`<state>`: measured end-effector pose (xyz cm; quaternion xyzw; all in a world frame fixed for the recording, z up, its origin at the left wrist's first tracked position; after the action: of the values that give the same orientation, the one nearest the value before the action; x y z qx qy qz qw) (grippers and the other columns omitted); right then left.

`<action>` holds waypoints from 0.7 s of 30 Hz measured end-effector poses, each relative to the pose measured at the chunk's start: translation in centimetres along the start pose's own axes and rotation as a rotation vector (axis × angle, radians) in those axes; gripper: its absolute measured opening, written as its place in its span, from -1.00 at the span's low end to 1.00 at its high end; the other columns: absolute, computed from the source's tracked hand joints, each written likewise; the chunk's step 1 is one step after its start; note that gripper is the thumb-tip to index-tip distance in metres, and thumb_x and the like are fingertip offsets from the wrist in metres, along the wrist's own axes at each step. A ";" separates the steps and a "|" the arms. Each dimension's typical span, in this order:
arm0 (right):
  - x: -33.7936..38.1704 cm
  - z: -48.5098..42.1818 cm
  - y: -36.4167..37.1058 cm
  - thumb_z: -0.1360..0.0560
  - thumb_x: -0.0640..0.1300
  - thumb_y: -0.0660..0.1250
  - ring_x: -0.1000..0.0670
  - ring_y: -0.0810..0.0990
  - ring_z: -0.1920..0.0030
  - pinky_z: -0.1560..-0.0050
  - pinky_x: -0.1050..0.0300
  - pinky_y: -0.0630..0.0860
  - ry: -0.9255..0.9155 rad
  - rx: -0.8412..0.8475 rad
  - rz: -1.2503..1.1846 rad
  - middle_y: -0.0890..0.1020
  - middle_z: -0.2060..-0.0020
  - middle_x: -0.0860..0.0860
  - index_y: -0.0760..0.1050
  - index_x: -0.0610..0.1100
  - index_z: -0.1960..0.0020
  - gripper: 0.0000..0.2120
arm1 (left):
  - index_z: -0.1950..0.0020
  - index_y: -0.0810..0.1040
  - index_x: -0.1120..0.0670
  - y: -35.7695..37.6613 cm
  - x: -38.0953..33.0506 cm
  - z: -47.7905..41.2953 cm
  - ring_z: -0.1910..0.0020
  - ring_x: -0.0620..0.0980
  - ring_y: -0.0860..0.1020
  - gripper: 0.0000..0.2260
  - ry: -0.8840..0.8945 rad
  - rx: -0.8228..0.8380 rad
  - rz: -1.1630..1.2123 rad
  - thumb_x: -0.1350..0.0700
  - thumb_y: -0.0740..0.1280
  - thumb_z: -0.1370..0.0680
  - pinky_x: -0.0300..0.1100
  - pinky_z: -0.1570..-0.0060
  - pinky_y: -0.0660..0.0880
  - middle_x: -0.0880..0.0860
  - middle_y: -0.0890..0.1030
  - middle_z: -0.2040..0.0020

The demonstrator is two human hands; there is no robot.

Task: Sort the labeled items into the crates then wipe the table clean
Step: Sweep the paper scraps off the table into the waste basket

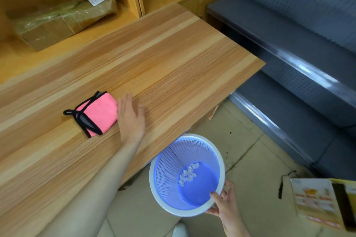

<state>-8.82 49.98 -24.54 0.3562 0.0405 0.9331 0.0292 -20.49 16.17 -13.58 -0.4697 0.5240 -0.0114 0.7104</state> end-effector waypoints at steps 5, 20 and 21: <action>1.0 -0.8 -4.9 -0.54 -0.41 0.32 -0.12 0.69 0.04 0.31 -0.15 0.66 -0.030 -0.046 0.041 0.67 -0.06 -0.07 0.31 -0.03 -0.12 -0.65 | -0.43 0.44 0.00 4.7 -3.9 7.5 -0.55 -0.23 0.13 -0.67 0.445 0.245 -0.005 0.15 0.17 -0.67 -0.17 -0.54 0.04 -0.14 0.35 -0.49; 3.5 -4.6 -20.0 -0.51 -0.37 0.39 -0.08 0.73 0.03 0.24 -0.30 0.65 -0.072 -0.138 -0.020 0.66 -0.10 -0.04 0.34 -0.03 -0.14 -0.63 | -0.42 0.39 0.10 21.6 0.6 19.8 -0.14 -0.10 0.46 -0.63 -0.076 0.555 0.030 0.19 0.26 -0.61 -0.34 -0.16 0.27 0.00 0.41 -0.36; 3.3 -5.1 -20.9 -0.49 -0.36 0.43 -0.07 0.74 0.05 0.29 -0.26 0.66 -0.065 -0.144 -0.029 0.67 -0.09 -0.03 0.34 -0.04 -0.14 -0.61 | -0.40 0.42 0.11 22.8 1.0 20.0 -0.06 -0.08 0.48 -0.64 -0.221 0.552 0.087 0.17 0.29 -0.59 -0.32 -0.10 0.29 0.03 0.45 -0.33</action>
<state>-14.13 70.74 -28.18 0.3824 -0.0224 0.9211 0.0695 -15.76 41.50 -29.58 -0.2344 0.4402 -0.0717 0.8638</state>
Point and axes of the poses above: each hand's wrist, its own z-axis away from the middle knuckle, its own y-axis out of the palm, x = y × z, the point moved 3 cm from there along -z, towards the middle knuckle
